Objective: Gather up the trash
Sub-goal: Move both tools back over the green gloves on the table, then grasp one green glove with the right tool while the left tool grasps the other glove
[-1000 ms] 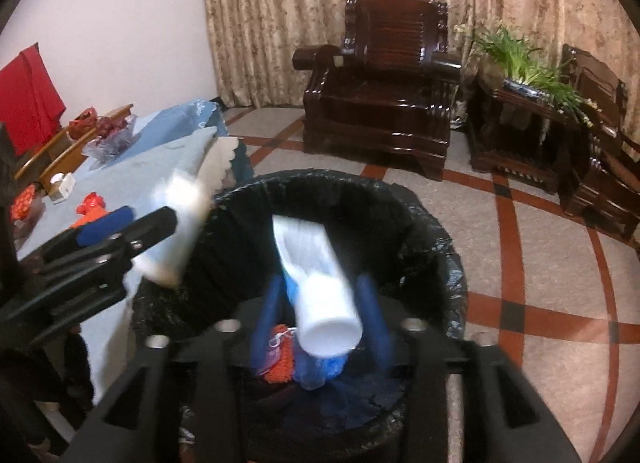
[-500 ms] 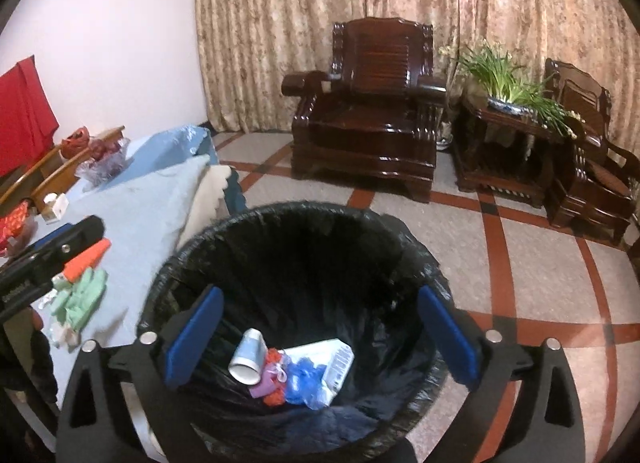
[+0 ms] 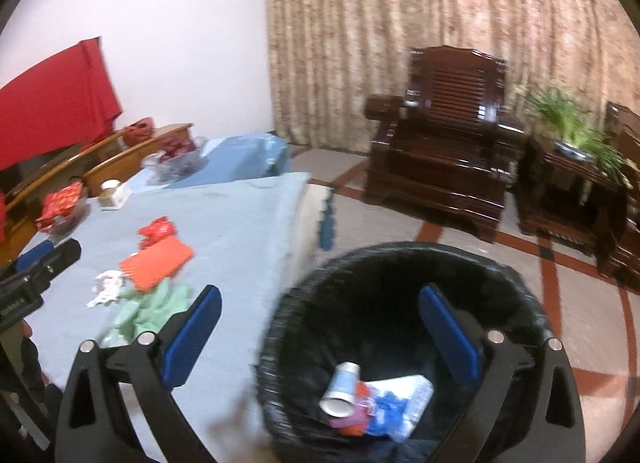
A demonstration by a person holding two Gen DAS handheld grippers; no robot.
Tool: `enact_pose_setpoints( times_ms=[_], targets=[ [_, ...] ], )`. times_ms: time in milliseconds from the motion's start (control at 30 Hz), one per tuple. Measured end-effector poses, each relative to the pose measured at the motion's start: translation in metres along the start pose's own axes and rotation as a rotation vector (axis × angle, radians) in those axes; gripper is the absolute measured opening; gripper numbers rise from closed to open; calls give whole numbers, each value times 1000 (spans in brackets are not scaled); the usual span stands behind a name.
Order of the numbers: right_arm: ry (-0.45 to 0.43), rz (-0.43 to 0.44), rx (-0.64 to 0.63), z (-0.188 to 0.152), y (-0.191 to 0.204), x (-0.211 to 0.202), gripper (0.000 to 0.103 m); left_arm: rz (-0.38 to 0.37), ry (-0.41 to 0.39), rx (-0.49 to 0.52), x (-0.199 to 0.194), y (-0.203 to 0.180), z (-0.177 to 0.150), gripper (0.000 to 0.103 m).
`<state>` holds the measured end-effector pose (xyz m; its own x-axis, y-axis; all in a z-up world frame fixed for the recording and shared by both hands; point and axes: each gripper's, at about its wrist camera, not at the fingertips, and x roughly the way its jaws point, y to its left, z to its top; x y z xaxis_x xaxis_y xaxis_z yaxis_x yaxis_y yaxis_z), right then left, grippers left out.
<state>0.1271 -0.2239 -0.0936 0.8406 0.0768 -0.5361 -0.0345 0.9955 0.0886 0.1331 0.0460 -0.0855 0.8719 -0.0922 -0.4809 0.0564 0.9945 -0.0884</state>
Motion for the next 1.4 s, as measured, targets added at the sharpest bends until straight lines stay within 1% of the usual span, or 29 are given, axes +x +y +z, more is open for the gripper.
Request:
enact_pose_setpoints(
  times_ms=[133, 233, 333, 433, 533, 633, 700, 800, 1033, 1133, 1233, 1300, 1367, 1400],
  targets=[
    [-2, 63, -47, -2, 37, 11, 97, 79, 14, -31, -8, 41, -9, 95],
    [4, 103, -70, -5, 61, 21, 97, 122, 25, -40, -12, 61, -18, 95],
    [11, 142, -88, -9, 83, 31, 97, 148, 34, -50, -14, 75, -26, 95],
    [6, 158, -105, -13, 99, 40, 97, 163, 40, -63, -10, 84, -29, 95],
    [24, 172, -106, -19, 111, 54, 97, 172, 51, -77, -3, 92, -34, 95],
    [51, 168, -107, -28, 121, 70, 95, 181, 63, -94, 1, 101, -42, 95],
    [78, 165, -107, -35, 130, 82, 90, 184, 69, -104, 3, 106, -47, 95],
    [119, 160, -106, -45, 140, 99, 85, 192, 81, -110, 7, 111, -54, 95],
    [195, 169, -133, -63, 165, 128, 83, 198, 105, -122, 16, 122, -66, 95],
    [228, 180, -139, -68, 173, 138, 79, 201, 104, -129, 18, 126, -68, 95],
    [242, 194, -135, -69, 176, 142, 71, 201, 106, -132, 19, 128, -68, 95],
    [266, 229, -136, -70, 178, 145, 56, 198, 108, -136, 21, 129, -69, 95],
    [284, 267, -133, -70, 182, 148, 45, 196, 112, -136, 23, 129, -69, 95],
    [291, 282, -131, -70, 183, 148, 36, 195, 113, -135, 23, 128, -70, 95]
  ],
)
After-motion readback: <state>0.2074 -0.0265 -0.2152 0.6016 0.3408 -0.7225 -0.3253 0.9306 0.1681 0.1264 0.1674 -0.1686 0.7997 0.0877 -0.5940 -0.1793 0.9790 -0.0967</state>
